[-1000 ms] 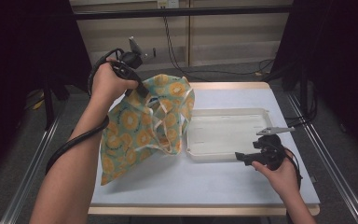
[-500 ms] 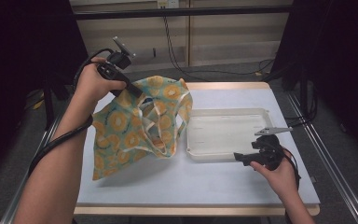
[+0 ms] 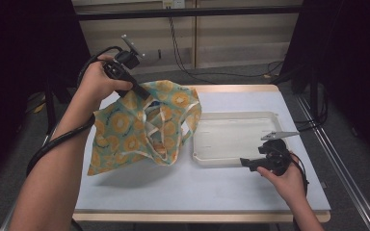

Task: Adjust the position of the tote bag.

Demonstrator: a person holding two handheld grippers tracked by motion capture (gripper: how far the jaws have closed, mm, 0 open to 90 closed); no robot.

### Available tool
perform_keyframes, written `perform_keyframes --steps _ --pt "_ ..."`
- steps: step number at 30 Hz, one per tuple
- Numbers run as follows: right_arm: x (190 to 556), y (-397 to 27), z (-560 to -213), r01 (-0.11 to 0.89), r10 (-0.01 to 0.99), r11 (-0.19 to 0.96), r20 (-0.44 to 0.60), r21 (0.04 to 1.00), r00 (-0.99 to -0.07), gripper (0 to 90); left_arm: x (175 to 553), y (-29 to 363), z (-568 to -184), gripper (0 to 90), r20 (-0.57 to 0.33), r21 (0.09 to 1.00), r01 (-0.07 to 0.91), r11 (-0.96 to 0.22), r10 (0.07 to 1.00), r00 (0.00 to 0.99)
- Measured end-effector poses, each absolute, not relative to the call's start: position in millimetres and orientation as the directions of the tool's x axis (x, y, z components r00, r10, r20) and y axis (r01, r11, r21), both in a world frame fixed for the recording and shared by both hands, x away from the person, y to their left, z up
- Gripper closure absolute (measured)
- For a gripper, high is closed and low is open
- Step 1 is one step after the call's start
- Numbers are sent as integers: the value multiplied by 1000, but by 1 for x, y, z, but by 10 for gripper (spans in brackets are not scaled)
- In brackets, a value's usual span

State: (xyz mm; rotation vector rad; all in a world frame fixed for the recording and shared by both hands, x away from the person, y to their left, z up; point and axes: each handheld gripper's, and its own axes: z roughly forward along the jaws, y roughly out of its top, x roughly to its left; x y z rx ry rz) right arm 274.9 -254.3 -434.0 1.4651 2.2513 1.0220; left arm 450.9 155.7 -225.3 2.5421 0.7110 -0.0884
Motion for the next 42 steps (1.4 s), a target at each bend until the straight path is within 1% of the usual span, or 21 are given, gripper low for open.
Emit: perform_keyframes --steps 3,4,7,8,11,12,14,17,19,20,23,24,25,27,29,30,33,35,36,37,42 --pt "275 -255 -435 690 878 245 147 680 -456 122 450 152 -224 900 -179 454 489 -745 462 869" --pt "275 -254 -435 692 879 245 146 680 -455 121 450 149 -223 900 -181 453 462 -763 428 885" --pt "275 -254 -435 693 877 245 150 678 -456 122 448 145 -227 900 -176 464 434 -772 400 899" --pt "275 -254 -435 693 877 246 150 678 -457 122 450 146 -231 900 -193 457 446 -770 403 895" --pt "275 -256 -435 695 877 246 151 676 -457 122 451 151 -235 900 -235 491 474 -731 413 880" --pt "275 -256 -434 695 879 240 153 677 -452 121 450 151 -238 900 -240 517 486 -704 426 872" --pt "275 -256 -434 694 881 237 151 680 -449 122 451 152 -239 900 -231 524 471 -710 413 881" --pt "275 -256 -435 693 878 241 151 679 -454 122 449 151 -241 869 -236 532 477 -699 418 877" --pt "275 -256 -434 696 877 241 154 677 -454 121 447 149 -241 809 -249 514 512 -688 452 857" --pt "274 -256 -434 695 878 243 151 677 -454 121 446 148 -242 807 -255 512 520 -684 457 852" --pt "274 -255 -435 692 878 245 148 679 -455 122 445 149 -241 748 -255 507 541 -671 483 838" --pt "275 -255 -435 692 879 244 147 679 -454 121 444 152 -242 712 -235 527 531 -664 486 842" --pt "274 -255 -435 695 878 244 150 677 -454 122 443 152 -245 712 -252 542 544 -641 493 833" --pt "275 -254 -435 691 875 248 150 679 -460 122 443 154 -246 692 -258 542 545 -640 490 833" --pt "275 -254 -435 693 875 246 152 677 -459 122 443 156 -252 713 -228 540 504 -674 460 858" --pt "275 -254 -435 693 875 246 152 677 -459 122 443 156 -252 722 -228 540 504 -674 460 858" --pt "274 -255 -435 697 879 243 151 674 -452 122 443 158 -257 835 -265 571 523 -633 461 847" --pt "274 -254 -435 698 877 250 148 671 -456 122 444 157 -258 880 -275 563 528 -636 458 845" --pt "274 -254 -435 697 878 248 148 672 -455 122 443 156 -258 893 -281 567 534 -627 462 841" --pt "274 -253 -435 698 879 248 148 672 -454 122 445 157 -258 899 -283 558 521 -645 442 851" --pt "275 -253 -436 697 876 248 150 673 -457 122 445 157 -256 900 -281 547 507 -667 424 861"
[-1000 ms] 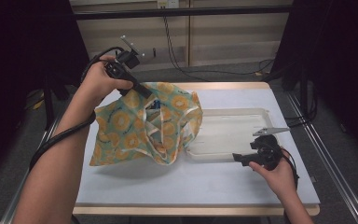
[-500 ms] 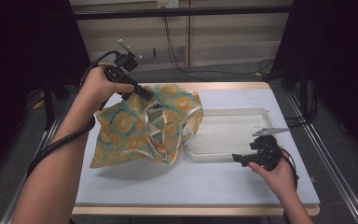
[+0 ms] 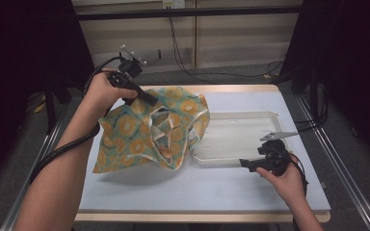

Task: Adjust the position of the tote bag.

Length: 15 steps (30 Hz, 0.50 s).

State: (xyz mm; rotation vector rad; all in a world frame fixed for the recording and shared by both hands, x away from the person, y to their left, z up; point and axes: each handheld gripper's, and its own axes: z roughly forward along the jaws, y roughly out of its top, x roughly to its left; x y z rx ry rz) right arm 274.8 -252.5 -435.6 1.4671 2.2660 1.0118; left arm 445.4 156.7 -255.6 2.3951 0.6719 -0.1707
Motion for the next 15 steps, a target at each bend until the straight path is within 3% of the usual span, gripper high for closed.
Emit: perform_keyframes --steps 15 --pt "275 -249 -437 699 873 262 145 665 -466 121 452 160 -253 900 -289 573 435 -694 326 900"
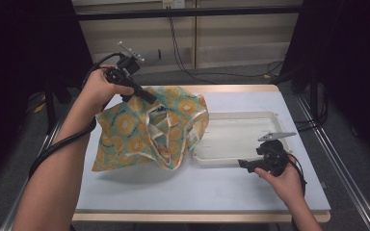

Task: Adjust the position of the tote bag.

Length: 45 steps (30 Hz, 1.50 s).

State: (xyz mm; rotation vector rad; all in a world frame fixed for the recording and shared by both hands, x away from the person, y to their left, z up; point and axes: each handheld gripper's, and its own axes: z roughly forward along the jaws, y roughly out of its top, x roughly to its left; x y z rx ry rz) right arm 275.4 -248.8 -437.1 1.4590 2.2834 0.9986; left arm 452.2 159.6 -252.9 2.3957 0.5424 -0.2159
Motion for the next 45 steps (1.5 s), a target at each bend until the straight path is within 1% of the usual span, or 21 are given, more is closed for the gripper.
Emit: perform_keyframes --steps 1,4,6,7,10,13,15,17,20,21,24,30,32,34,37,38,39,40,41,42,45 --pt "275 -249 -437 698 873 262 144 666 -466 122 450 159 -251 900 -251 576 442 -687 366 896" --pt "275 -248 -437 697 872 259 149 668 -467 122 447 159 -251 895 -252 566 451 -690 376 892" --pt "275 -247 -437 695 871 265 143 669 -470 122 445 160 -252 796 -282 567 485 -665 397 873" --pt "275 -246 -437 697 871 260 150 668 -468 122 441 158 -257 755 -280 605 510 -612 436 855" --pt "275 -246 -438 697 871 260 149 668 -468 122 442 158 -260 734 -245 573 484 -662 425 871" --pt "275 -246 -437 696 869 262 151 669 -472 121 442 155 -266 798 -248 533 491 -689 428 869" --pt "275 -246 -438 697 870 263 148 668 -470 121 442 153 -268 885 -249 536 474 -699 405 879" --pt "275 -247 -438 703 873 255 155 664 -462 121 443 153 -268 900 -229 536 452 -713 392 891" --pt "276 -248 -438 700 872 259 150 666 -465 121 441 151 -268 900 -240 544 474 -692 413 879" --pt "276 -249 -438 700 872 260 150 665 -466 122 445 152 -265 900 -211 527 408 -745 351 912" --pt "276 -249 -438 699 872 260 148 666 -466 122 445 151 -266 900 -221 547 397 -737 330 918" --pt "277 -250 -441 709 871 255 161 658 -464 121 451 145 -256 900 -168 559 265 -785 206 964" --pt "276 -250 -441 713 874 252 163 654 -459 121 450 141 -256 900 -145 547 176 -818 115 983" --pt "276 -250 -440 710 874 250 162 659 -458 121 451 140 -256 900 -150 540 170 -825 105 983" --pt "276 -252 -439 707 875 248 159 663 -457 122 452 144 -258 893 -185 552 226 -803 147 972" --pt "276 -252 -440 706 874 252 157 662 -459 122 452 149 -258 861 -215 565 278 -777 187 959" --pt "275 -252 -440 706 874 253 158 661 -460 122 451 150 -259 782 -248 583 353 -732 254 935" --pt "275 -251 -440 706 873 255 157 660 -462 122 451 153 -258 641 -256 597 371 -712 269 928" --pt "275 -251 -440 704 871 258 156 661 -465 122 451 156 -257 574 -255 593 369 -716 268 929" --pt "275 -250 -439 704 870 258 158 661 -467 122 449 157 -257 555 -267 584 399 -707 297 917" --pt "276 -248 -437 695 865 261 158 670 -476 121 446 162 -256 337 -256 583 438 -684 358 898"
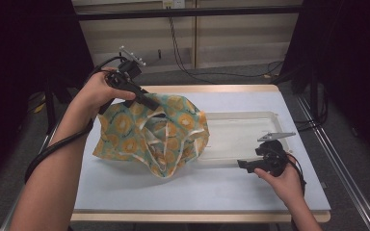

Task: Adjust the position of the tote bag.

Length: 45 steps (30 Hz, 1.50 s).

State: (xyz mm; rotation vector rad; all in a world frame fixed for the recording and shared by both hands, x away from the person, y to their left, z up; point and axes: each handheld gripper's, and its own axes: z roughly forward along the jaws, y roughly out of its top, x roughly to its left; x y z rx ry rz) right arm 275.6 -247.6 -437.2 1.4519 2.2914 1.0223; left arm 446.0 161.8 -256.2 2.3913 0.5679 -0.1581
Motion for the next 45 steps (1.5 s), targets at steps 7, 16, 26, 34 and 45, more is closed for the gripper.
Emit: perform_keyframes --steps 7,16,26,34,45 --pt "277 -248 -432 692 862 254 167 676 -479 128 433 171 -246 231 -181 603 436 -668 418 890" --pt "283 -240 -424 644 822 292 158 707 -547 177 425 190 -245 226 -163 620 444 -647 447 880" --pt "293 -222 -400 588 785 317 142 744 -603 198 412 208 -247 217 -161 627 485 -609 508 846" --pt "301 -205 -398 581 749 362 143 729 -647 188 410 219 -250 214 -143 627 488 -607 526 838" --pt "307 -192 -380 561 716 376 153 738 -681 187 406 228 -249 225 -131 615 490 -619 532 837"
